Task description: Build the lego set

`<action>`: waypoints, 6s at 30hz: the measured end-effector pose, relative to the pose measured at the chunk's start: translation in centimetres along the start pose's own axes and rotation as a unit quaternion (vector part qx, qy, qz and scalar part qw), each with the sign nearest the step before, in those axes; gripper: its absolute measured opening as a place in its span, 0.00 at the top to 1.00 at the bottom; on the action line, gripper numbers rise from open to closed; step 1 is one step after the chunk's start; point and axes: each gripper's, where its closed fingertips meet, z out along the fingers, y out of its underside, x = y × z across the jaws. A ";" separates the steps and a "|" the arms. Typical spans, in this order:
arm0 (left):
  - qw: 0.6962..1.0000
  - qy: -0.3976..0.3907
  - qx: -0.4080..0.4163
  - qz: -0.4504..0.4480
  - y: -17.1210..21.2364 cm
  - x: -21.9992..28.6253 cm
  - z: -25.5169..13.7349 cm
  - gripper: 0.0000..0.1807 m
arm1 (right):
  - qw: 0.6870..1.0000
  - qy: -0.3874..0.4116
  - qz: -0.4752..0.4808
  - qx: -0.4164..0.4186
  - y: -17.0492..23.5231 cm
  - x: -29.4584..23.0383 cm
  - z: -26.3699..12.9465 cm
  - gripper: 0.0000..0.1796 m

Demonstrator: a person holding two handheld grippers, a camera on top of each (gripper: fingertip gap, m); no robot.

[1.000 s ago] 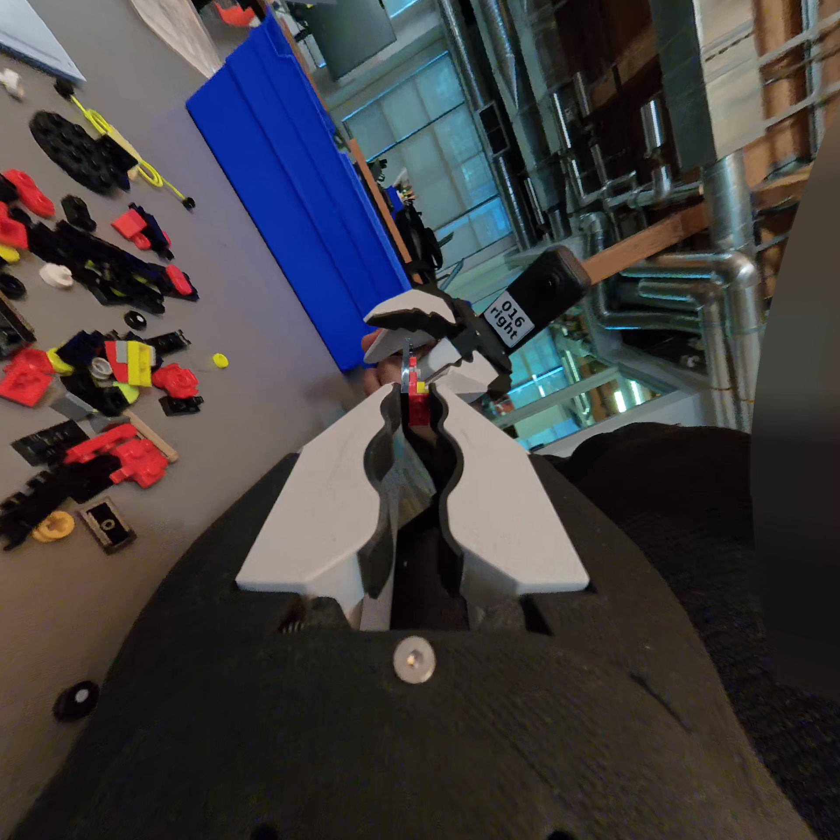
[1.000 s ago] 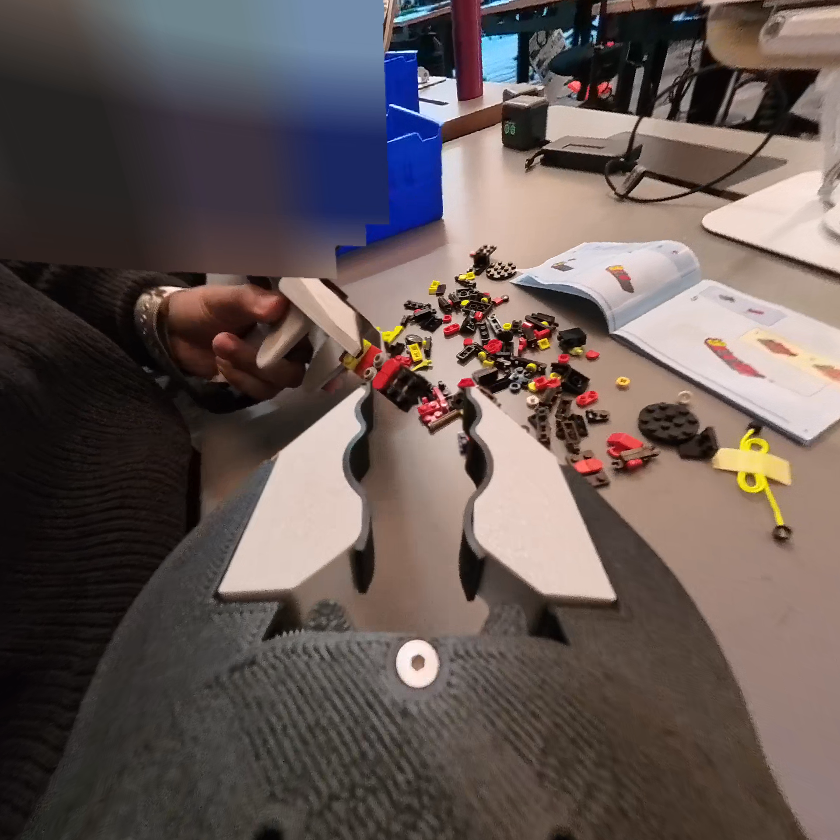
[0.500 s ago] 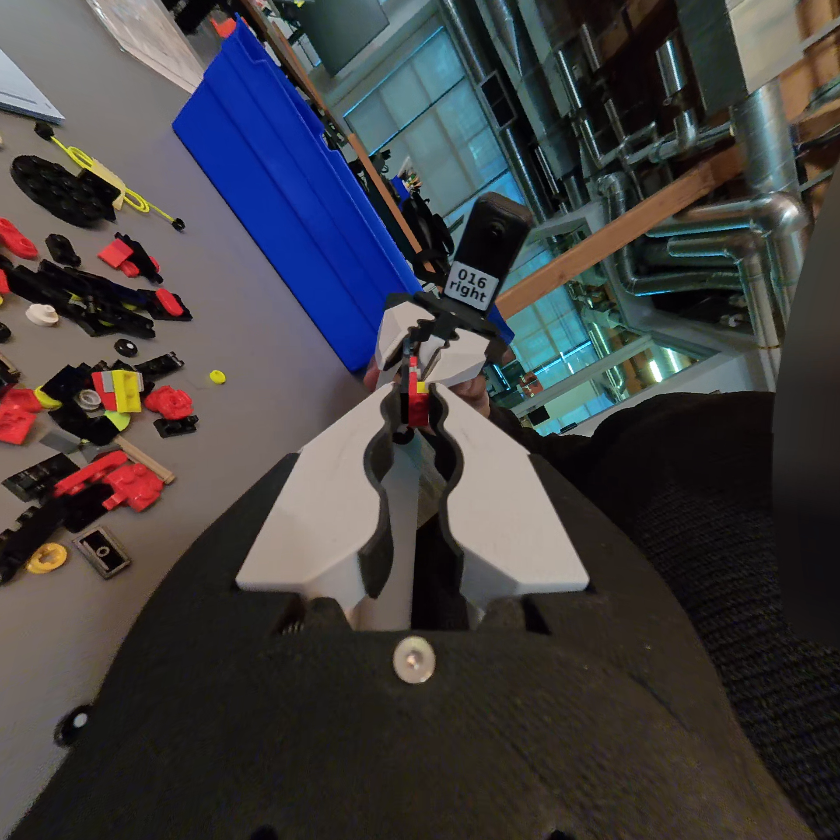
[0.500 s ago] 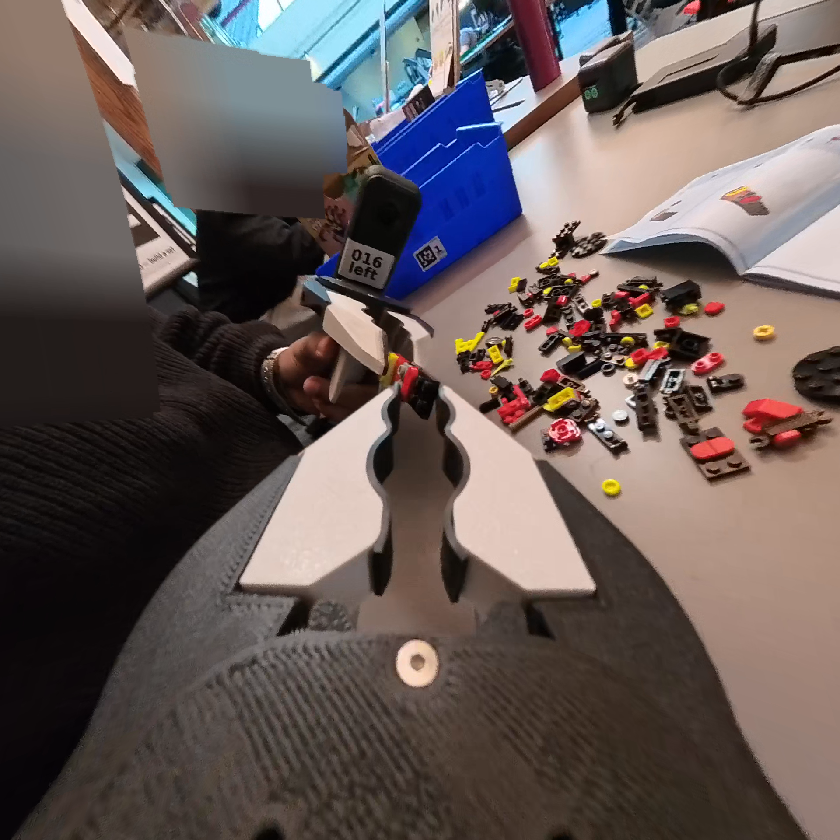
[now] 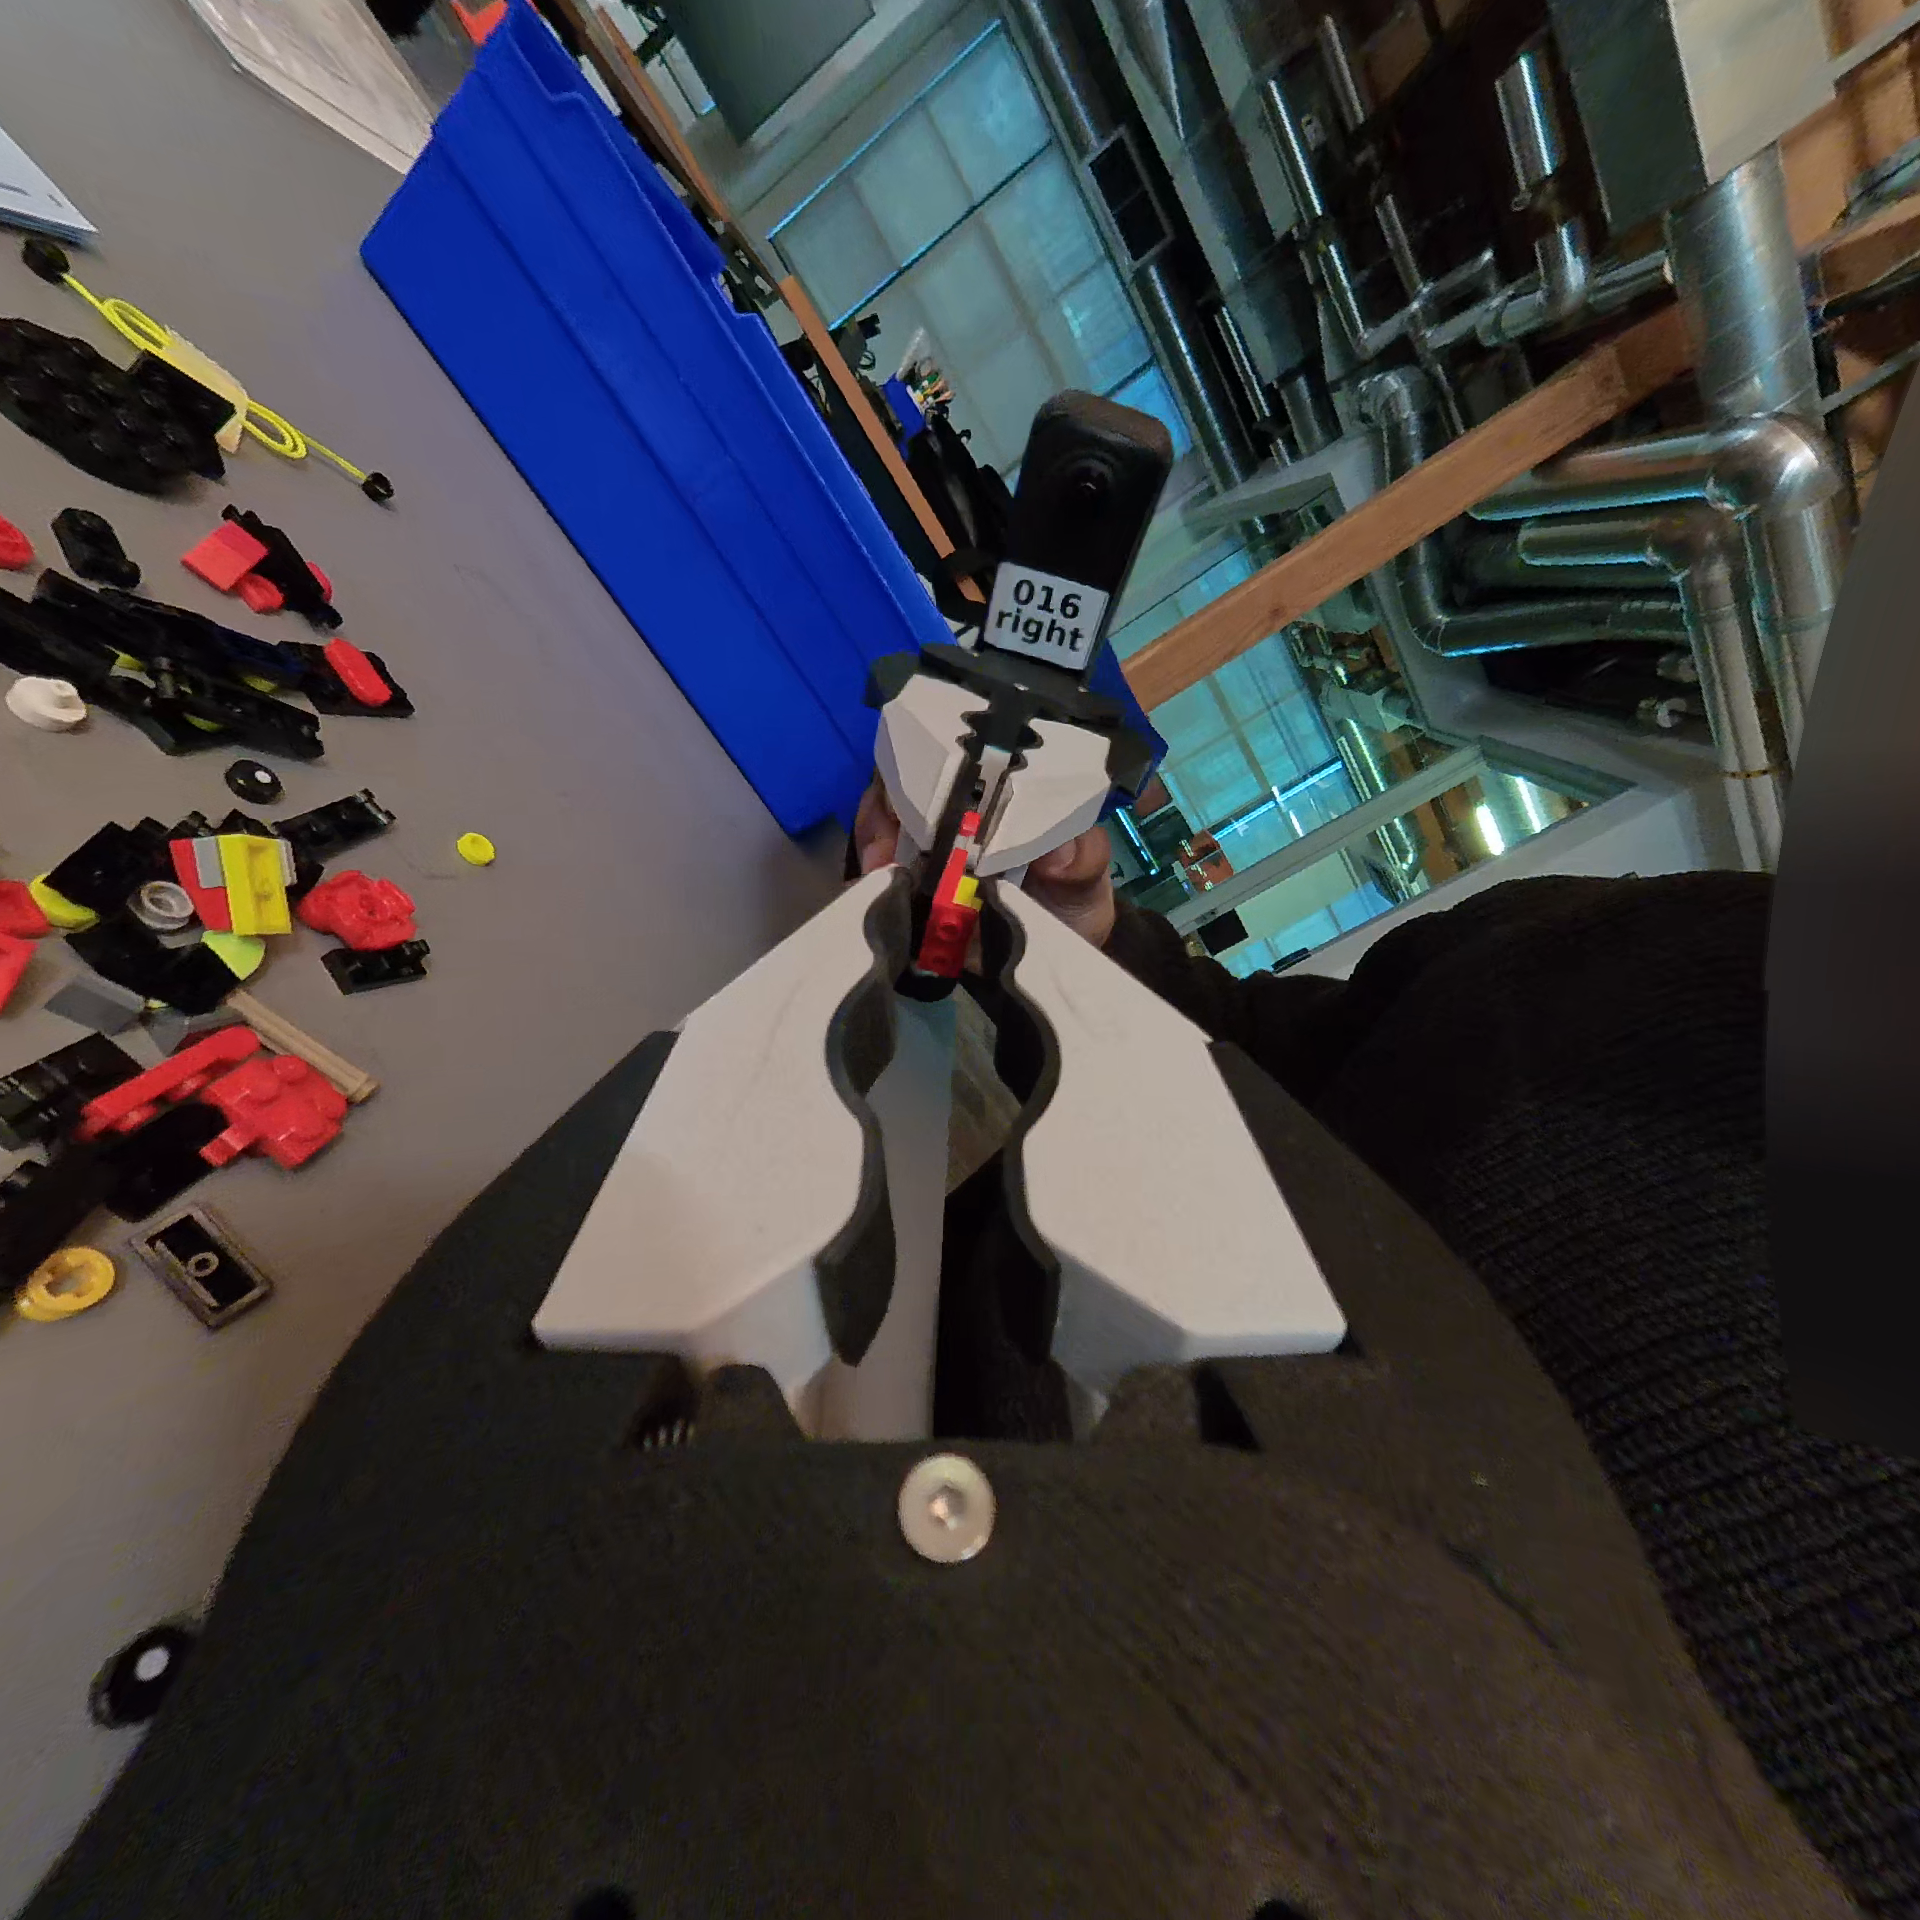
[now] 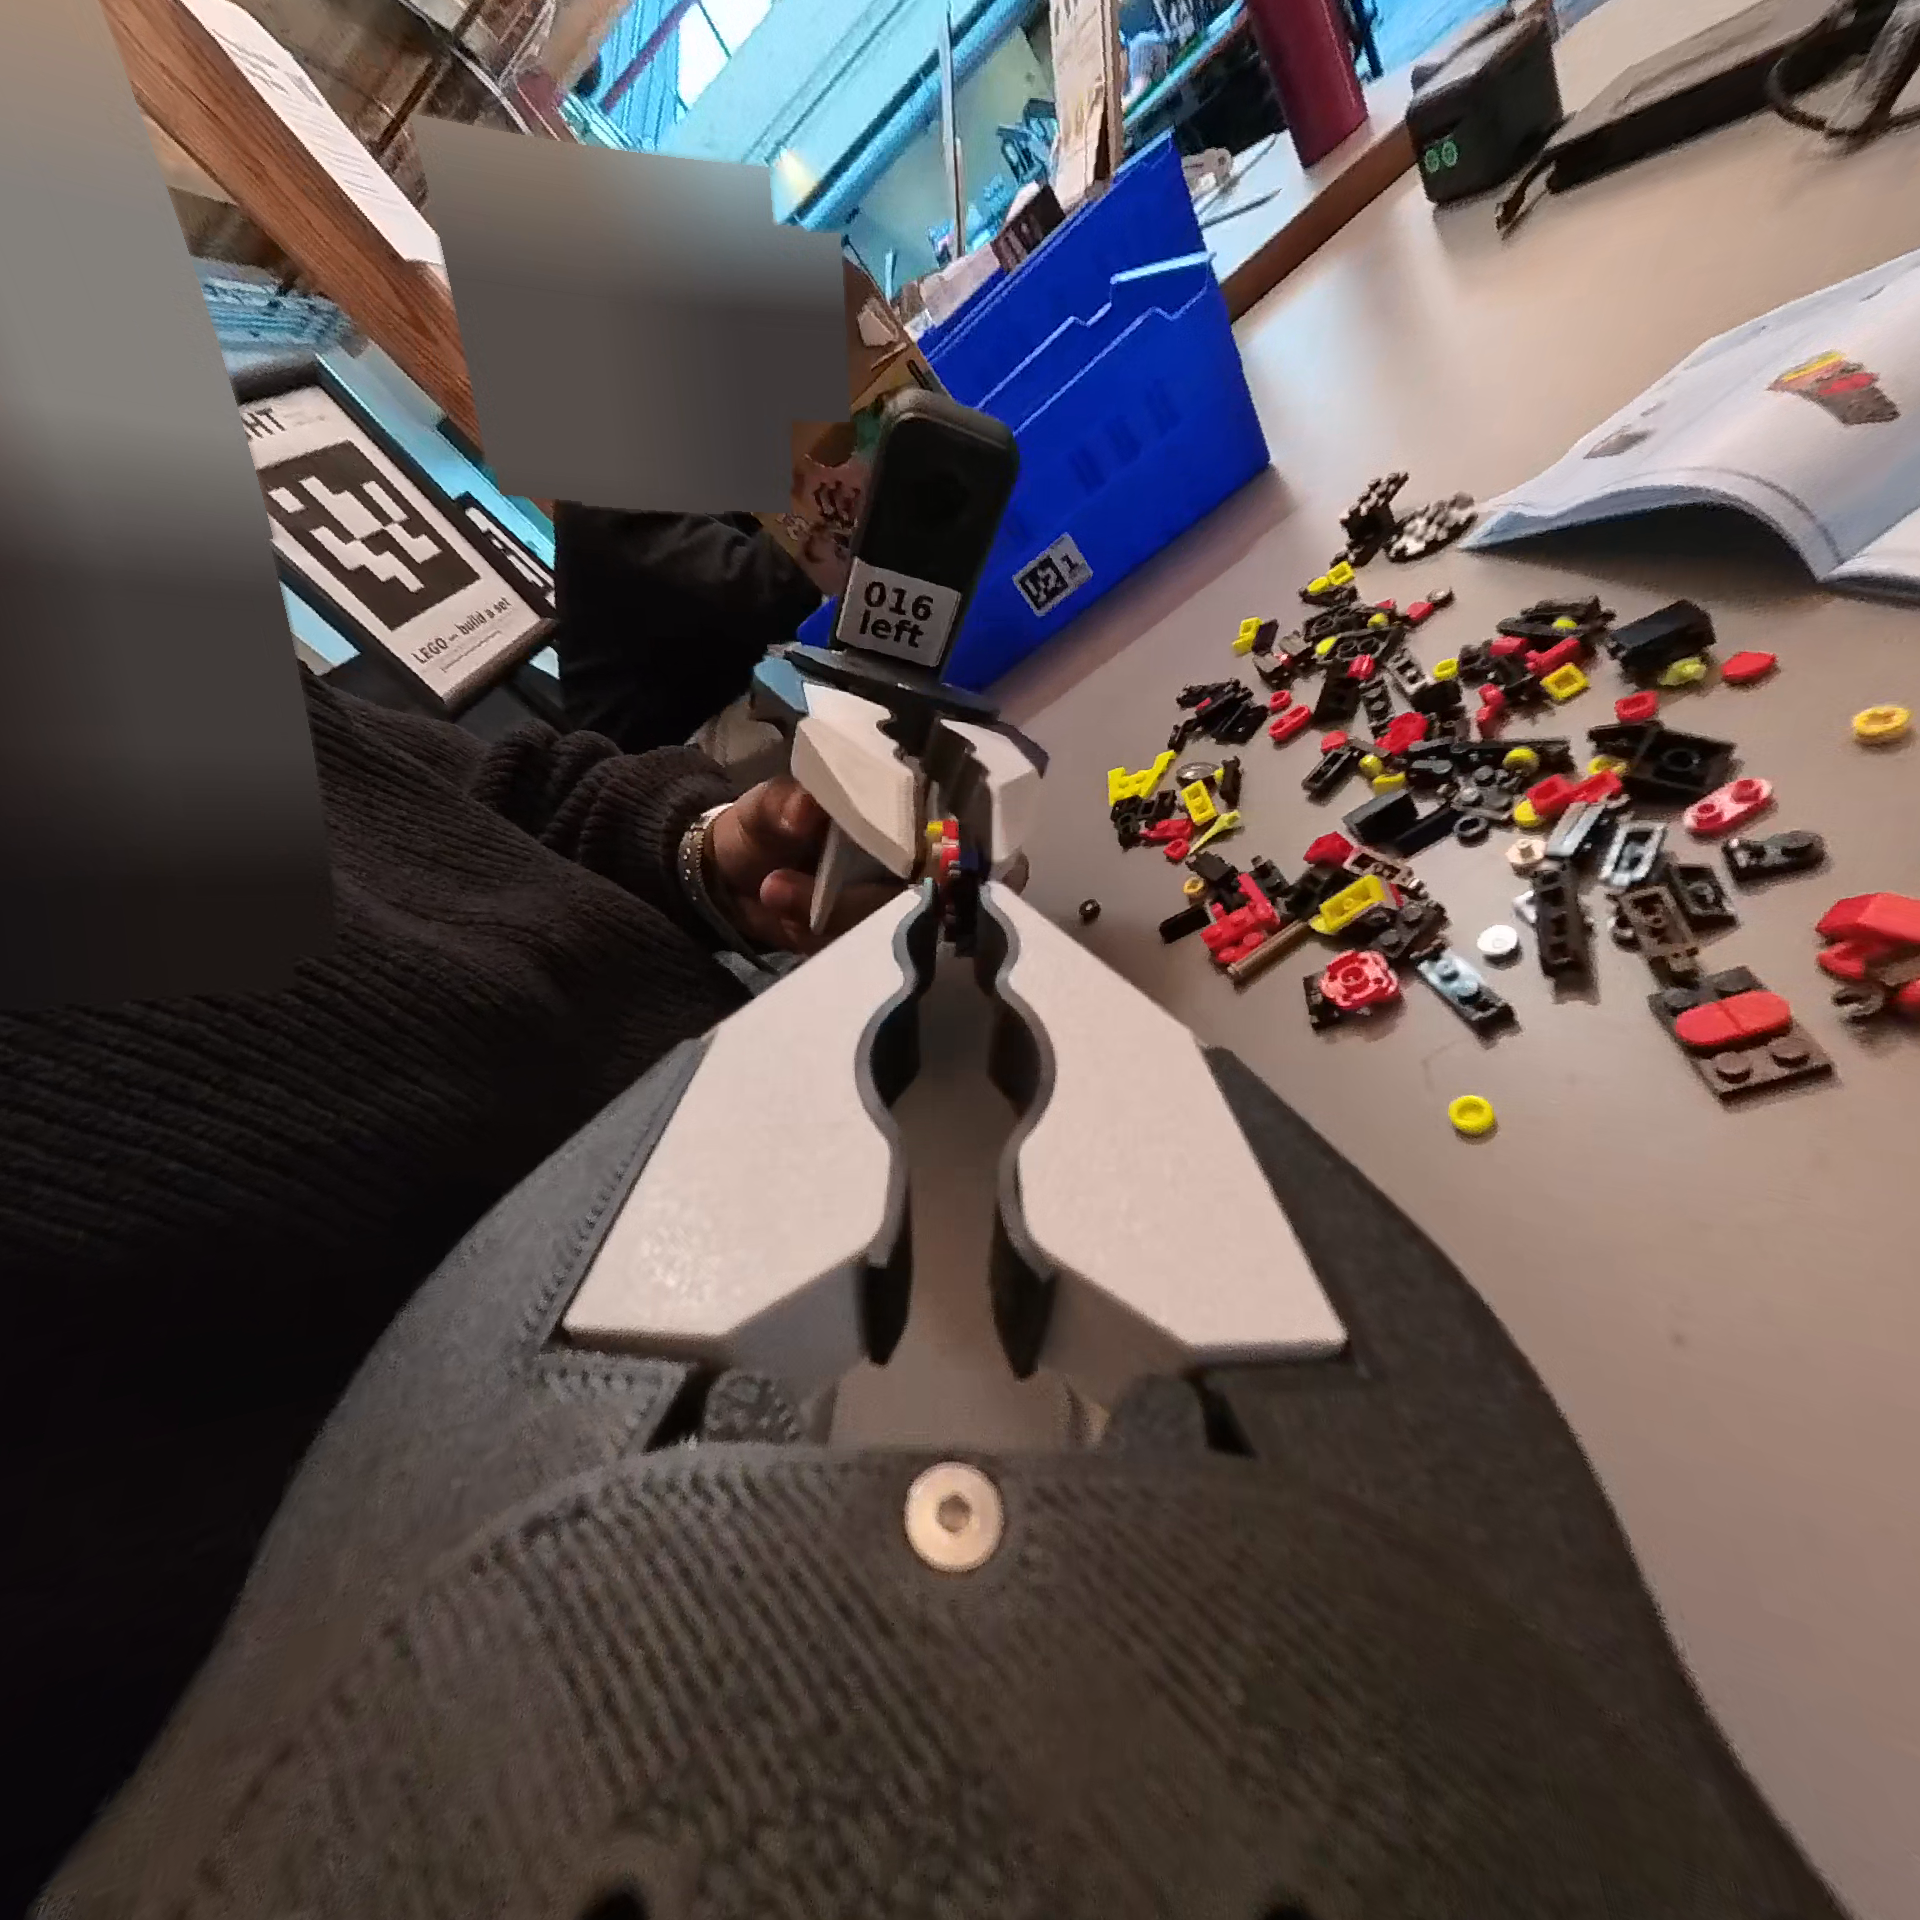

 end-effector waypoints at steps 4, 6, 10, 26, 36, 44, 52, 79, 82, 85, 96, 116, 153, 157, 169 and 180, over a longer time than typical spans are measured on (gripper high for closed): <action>0.999 0.010 0.021 -0.029 -0.6 -0.2 -0.3 0.95 | 1.000 0.017 -0.021 0.012 -0.3 0.3 0.3 0.91; 0.998 0.015 0.033 -0.046 -1.0 -0.4 -0.6 0.95 | 0.999 0.034 -0.034 0.002 0.0 0.7 0.4 0.88; 0.996 0.022 0.041 -0.069 -1.2 -0.6 -0.7 0.95 | 0.998 0.039 -0.043 0.003 -0.1 0.6 0.5 0.88; 0.999 0.025 0.025 -0.041 -0.5 0.1 -0.1 0.95 | 1.000 0.017 -0.015 0.004 -0.3 -0.1 0.1 0.98; 0.996 0.030 0.045 -0.069 -1.0 -0.3 -0.5 0.95 | 0.995 0.064 -0.071 0.020 -1.0 0.8 0.1 0.85; 0.999 -0.039 0.033 -0.019 -0.7 -1.6 -0.5 0.95 | 0.981 0.150 -0.120 -0.033 0.2 2.4 0.3 0.86; 0.992 -0.100 -0.007 0.077 0.1 -2.0 -0.1 0.95 | 0.970 0.178 -0.150 -0.066 0.9 2.8 0.3 0.89; 0.915 -0.217 -0.108 0.321 1.9 -3.1 0.2 0.95 | 0.945 0.223 -0.206 -0.123 1.9 3.7 0.0 0.87; 0.907 -0.225 -0.113 0.338 2.0 -3.2 0.2 0.95 | 0.941 0.226 -0.218 -0.129 2.0 3.6 0.0 0.88; 0.916 -0.217 -0.109 0.318 2.0 -3.2 0.2 0.95 | 0.937 0.230 -0.226 -0.133 2.0 3.6 0.0 0.88; 0.933 -0.205 -0.102 0.278 2.2 -3.2 0.3 0.95 | 0.924 0.247 -0.251 -0.148 2.0 3.5 0.0 0.88; 0.942 -0.194 -0.104 0.255 2.3 -3.2 0.3 0.95 | 0.922 0.250 -0.253 -0.153 2.1 3.4 0.0 0.89; 0.979 0.042 0.073 -0.183 -1.1 -1.9 -0.8 0.96 | 0.918 0.248 -0.300 -0.073 -0.3 2.9 0.1 0.82; 0.975 0.048 0.087 -0.199 -1.4 -2.0 -1.0 0.95 | 0.874 0.288 -0.385 -0.075 -1.3 2.5 -0.2 0.84; 0.960 0.081 0.104 -0.246 -1.4 -1.5 -0.8 0.95 | 0.895 0.272 -0.348 -0.067 -0.9 2.8 0.7 0.77; 0.972 0.090 0.048 -0.214 -0.1 -0.4 0.0 0.95 | 0.987 0.106 -0.116 0.040 -2.1 1.3 -0.3 0.97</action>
